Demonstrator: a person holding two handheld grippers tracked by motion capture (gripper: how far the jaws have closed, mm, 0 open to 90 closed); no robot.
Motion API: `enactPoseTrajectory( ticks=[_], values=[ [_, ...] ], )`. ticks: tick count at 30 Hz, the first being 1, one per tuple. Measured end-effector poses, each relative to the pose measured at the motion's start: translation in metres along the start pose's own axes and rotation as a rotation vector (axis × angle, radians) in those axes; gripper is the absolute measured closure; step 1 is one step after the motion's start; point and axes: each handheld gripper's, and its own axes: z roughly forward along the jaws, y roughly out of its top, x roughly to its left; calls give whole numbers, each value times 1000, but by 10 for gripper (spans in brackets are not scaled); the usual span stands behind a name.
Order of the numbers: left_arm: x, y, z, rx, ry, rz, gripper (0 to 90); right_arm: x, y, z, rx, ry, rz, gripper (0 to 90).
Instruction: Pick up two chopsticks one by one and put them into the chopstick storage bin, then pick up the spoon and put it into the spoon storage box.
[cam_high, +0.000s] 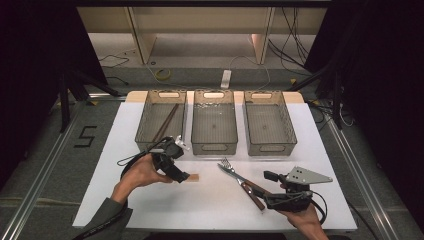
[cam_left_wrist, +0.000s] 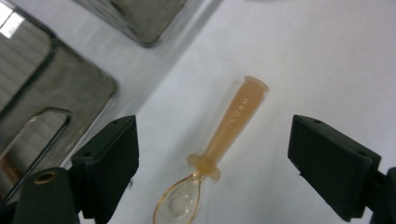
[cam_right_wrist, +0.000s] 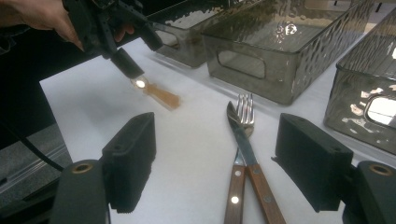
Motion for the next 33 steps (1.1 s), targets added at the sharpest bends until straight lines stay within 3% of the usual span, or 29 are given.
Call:
enactPoseTrajectory(
  ticks=[10,16,22,33],
  values=[
    [-4,1,15,63,-10,54,171,0,-1,-1,1,-1,-4,297],
    [-2,-2,27,113,2,44,214,3,0,2,8,5,-14,297],
    [-1,-3,34,132,-11,55,239,3,0,0,5,4,-14,297],
    [-4,0,41,149,-29,93,369,3,0,2,13,6,-18,297]
  ],
)
